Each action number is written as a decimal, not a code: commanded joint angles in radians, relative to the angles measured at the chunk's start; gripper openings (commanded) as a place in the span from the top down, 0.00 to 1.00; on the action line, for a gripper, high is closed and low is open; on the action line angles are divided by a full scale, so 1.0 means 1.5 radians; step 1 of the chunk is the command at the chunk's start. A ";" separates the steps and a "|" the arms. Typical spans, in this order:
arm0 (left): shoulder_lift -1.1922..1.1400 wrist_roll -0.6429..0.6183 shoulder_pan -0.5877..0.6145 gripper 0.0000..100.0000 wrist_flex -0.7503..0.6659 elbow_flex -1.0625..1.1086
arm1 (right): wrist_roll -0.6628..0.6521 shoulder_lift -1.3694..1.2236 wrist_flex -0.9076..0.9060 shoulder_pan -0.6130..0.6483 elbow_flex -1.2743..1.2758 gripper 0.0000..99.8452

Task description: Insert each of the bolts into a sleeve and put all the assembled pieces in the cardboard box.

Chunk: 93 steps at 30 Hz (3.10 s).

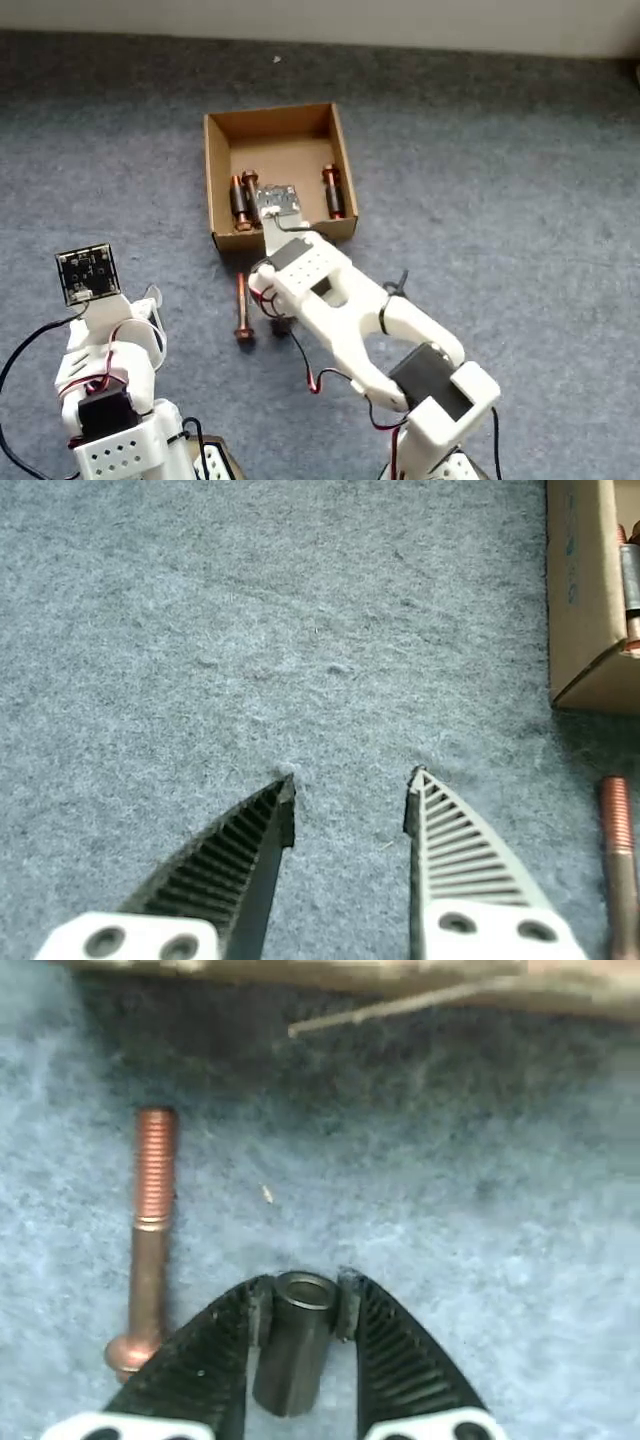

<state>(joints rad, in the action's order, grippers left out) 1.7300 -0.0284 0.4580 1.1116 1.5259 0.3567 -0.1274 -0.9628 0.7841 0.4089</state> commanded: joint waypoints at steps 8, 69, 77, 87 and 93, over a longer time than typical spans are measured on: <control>0.007 0.006 0.009 0.80 -0.014 -0.003 | -0.293 0.077 0.069 -0.064 0.052 0.95; -0.395 0.148 -0.266 0.80 0.025 -0.338 | 0.053 0.585 0.374 -0.368 0.542 1.00; -0.687 0.505 -0.273 0.80 0.028 -0.490 | 0.053 0.585 0.380 -0.375 0.543 1.00; -0.864 0.884 -0.278 0.80 -0.046 -0.433 | 0.051 0.585 0.381 -0.376 0.543 1.00; -0.906 0.886 -0.367 0.80 -0.157 -0.353 | 0.051 0.585 0.381 -0.377 0.543 1.00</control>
<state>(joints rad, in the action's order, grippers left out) 0.3905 1.2697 0.0023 0.9536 0.9490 0.4258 0.7196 -0.4135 0.2317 1.2298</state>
